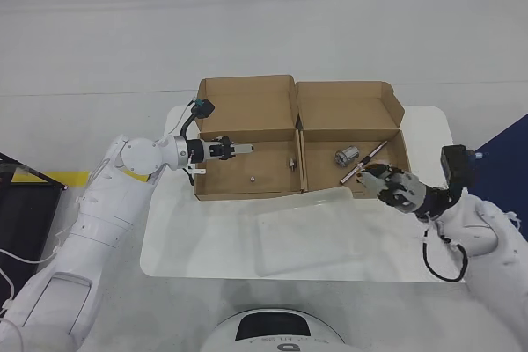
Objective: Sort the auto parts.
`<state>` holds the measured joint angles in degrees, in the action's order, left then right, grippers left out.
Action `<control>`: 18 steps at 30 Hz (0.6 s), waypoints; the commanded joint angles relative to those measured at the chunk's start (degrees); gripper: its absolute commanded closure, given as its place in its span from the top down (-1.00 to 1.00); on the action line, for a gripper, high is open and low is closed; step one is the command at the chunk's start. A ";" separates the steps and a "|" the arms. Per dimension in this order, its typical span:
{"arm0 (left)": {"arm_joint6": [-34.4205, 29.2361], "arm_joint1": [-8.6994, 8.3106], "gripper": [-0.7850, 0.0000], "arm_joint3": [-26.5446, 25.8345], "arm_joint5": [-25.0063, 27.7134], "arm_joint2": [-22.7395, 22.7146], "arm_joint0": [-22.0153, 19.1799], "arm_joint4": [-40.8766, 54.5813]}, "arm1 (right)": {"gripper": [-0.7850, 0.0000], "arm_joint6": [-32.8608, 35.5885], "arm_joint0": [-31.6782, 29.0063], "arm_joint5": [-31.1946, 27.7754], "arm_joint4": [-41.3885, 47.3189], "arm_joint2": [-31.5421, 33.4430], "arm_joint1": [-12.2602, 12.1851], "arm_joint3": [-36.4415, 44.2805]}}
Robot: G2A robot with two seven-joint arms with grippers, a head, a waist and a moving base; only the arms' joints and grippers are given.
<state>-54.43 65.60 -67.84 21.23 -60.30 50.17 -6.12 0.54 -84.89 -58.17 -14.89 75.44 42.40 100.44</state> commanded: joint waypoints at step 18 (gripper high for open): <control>-0.01 0.00 1.00 -0.04 0.00 -0.03 0.02 0.00 | -1.00 45.76 21.78 0.17 73.82 -16.48 10.64 -19.70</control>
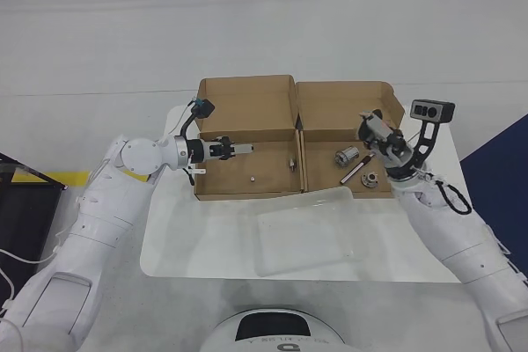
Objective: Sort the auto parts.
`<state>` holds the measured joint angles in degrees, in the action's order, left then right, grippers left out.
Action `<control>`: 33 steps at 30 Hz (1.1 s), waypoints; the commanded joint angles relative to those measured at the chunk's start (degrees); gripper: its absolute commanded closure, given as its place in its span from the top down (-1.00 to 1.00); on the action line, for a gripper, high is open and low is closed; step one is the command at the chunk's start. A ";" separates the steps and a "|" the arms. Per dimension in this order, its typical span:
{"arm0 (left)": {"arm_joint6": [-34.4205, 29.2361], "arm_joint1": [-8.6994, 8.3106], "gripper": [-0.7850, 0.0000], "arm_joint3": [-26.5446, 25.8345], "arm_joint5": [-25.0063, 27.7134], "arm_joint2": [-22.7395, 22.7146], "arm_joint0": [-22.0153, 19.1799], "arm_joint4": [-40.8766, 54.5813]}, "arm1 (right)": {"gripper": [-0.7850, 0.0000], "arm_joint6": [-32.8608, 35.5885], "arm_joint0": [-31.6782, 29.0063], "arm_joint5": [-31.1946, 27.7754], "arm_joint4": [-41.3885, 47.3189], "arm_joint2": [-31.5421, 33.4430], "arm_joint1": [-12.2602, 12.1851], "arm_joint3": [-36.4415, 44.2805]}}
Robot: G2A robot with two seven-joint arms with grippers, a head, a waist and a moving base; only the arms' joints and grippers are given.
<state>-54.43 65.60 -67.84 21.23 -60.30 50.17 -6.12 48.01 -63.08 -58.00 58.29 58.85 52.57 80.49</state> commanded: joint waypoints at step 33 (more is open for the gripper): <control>-0.01 0.00 1.00 -0.04 0.00 -0.03 0.02 0.00 | -1.00 -35.76 -10.03 8.38 -74.29 15.19 1.64 17.83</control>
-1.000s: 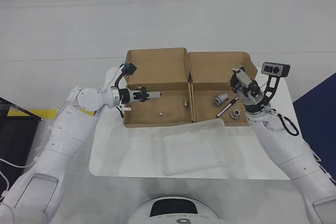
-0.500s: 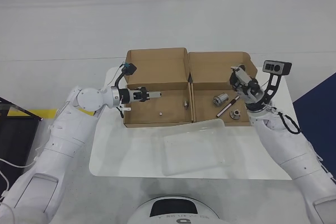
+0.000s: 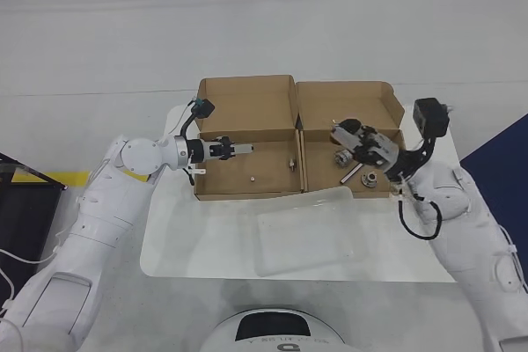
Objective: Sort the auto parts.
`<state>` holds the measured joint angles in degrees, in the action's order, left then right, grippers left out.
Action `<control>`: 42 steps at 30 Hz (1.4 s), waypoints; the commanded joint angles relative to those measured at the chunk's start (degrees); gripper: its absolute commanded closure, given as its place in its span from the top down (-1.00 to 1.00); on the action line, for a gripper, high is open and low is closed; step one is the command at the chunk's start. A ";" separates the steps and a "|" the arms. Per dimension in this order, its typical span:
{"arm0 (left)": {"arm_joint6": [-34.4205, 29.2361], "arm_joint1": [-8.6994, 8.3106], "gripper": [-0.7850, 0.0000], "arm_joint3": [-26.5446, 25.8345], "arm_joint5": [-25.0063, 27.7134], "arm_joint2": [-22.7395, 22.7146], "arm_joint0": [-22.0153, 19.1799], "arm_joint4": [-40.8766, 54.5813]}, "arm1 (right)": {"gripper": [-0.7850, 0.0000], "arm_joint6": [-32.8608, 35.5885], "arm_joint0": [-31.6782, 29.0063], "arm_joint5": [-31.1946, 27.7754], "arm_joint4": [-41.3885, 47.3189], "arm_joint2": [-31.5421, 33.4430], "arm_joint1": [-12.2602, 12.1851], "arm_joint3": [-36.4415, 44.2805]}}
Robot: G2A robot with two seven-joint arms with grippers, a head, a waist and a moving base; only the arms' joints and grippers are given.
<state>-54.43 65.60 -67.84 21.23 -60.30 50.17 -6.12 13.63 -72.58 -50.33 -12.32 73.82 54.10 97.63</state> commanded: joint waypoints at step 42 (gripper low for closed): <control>11.74 -2.36 1.00 -5.40 -2.55 -12.48 8.06 5.29 | -1.00 22.10 29.02 36.35 -9.09 -36.87 13.84 -31.73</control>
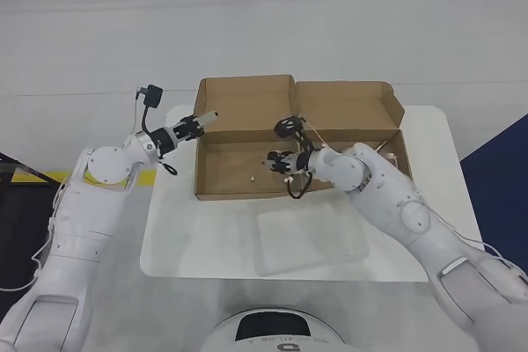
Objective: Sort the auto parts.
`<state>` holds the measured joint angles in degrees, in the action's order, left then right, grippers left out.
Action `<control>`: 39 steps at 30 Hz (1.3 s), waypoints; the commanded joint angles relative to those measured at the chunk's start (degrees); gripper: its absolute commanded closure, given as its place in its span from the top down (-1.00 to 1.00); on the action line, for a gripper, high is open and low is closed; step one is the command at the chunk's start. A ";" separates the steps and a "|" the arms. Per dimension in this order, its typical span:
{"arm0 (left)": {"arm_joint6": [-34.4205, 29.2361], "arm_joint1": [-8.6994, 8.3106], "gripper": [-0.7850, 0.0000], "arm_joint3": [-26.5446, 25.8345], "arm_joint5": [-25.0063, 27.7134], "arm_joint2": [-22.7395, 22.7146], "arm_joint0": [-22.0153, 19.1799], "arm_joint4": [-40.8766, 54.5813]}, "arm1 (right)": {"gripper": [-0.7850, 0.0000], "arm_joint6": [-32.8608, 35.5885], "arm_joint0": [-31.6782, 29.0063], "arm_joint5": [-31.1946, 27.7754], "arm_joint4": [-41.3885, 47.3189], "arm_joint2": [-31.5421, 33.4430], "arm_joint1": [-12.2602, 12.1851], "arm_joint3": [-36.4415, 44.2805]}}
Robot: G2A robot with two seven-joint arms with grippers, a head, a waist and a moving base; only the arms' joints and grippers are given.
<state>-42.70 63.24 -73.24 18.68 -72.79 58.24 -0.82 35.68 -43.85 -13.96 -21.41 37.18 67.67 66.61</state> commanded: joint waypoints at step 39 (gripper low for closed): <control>0.02 0.00 1.00 0.01 0.00 0.01 -0.01 -0.02 | 0.80 -15.86 -40.69 -25.01 6.96 51.57 -10.97 31.78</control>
<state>-42.69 63.24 -73.24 18.68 -72.78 58.23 -0.83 19.76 -84.49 -38.87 -14.53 88.65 56.71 98.39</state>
